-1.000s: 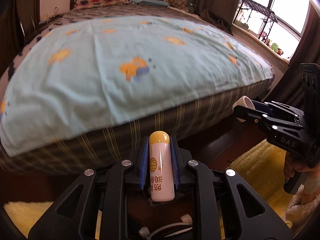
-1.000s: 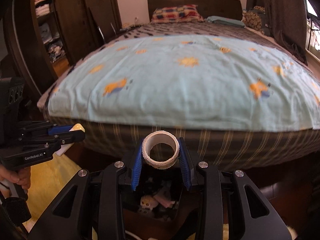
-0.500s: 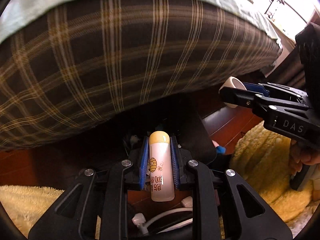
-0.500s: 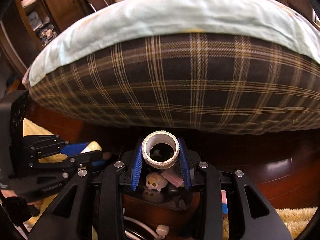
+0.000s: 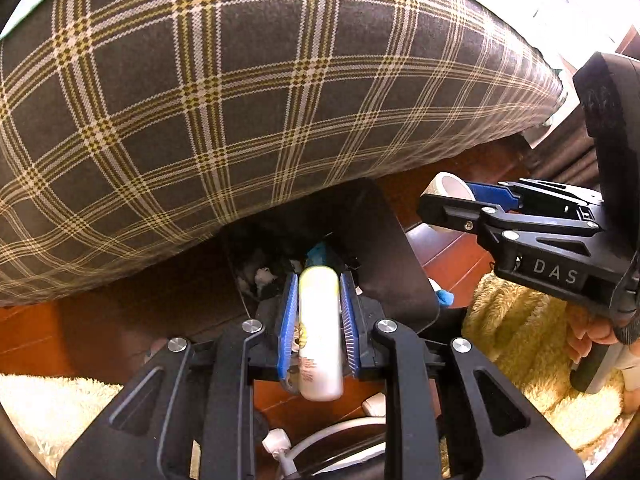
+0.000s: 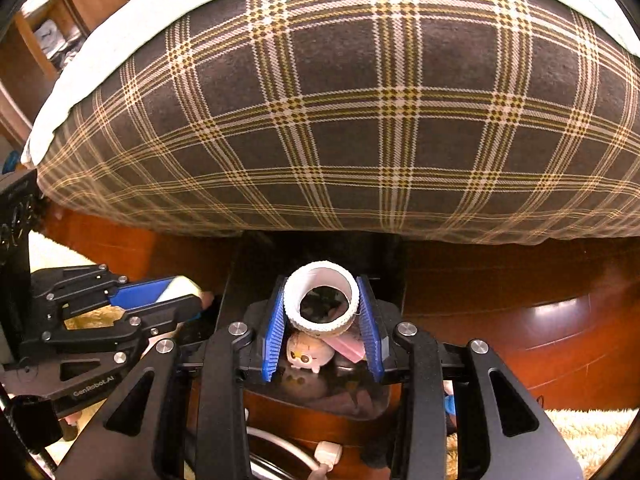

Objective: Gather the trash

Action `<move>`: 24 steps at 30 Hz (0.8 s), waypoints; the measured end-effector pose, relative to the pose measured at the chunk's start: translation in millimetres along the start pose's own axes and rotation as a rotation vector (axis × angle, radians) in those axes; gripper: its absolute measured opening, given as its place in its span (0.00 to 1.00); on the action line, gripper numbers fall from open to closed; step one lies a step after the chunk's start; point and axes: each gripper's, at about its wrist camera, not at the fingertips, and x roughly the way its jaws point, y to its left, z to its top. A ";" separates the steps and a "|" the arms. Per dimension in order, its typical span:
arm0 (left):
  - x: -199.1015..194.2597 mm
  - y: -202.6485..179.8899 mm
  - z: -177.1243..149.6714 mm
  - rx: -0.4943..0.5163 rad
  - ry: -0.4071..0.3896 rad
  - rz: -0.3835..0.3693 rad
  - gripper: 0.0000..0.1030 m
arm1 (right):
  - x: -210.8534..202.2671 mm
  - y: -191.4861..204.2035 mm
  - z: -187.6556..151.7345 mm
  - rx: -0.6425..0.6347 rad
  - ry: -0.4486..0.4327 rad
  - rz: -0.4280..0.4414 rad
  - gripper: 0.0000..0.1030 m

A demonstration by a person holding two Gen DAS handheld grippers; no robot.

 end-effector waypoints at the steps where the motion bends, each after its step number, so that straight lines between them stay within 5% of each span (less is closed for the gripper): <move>1: 1.1 -0.5 0.8 0.000 0.000 0.001 0.30 | 0.7 -0.5 2.0 0.002 -0.001 -0.002 0.35; 5: 1.4 -3.4 2.3 -0.005 0.001 0.005 0.39 | 2.1 -0.7 7.4 0.020 -0.010 -0.015 0.42; 6: 1.2 -2.4 2.9 -0.010 0.000 0.007 0.42 | -1.0 -4.2 7.8 0.024 -0.016 -0.018 0.54; 9: -1.5 4.5 5.1 -0.022 -0.004 0.017 0.51 | -4.6 -8.7 10.2 0.028 -0.034 -0.025 0.61; 15: -12.9 8.0 8.5 -0.026 -0.050 0.038 0.76 | -27.2 -18.8 19.7 0.040 -0.095 -0.053 0.96; 24: -63.9 16.5 19.3 -0.098 -0.149 0.087 0.88 | -96.4 -25.2 32.2 0.058 -0.264 -0.093 0.97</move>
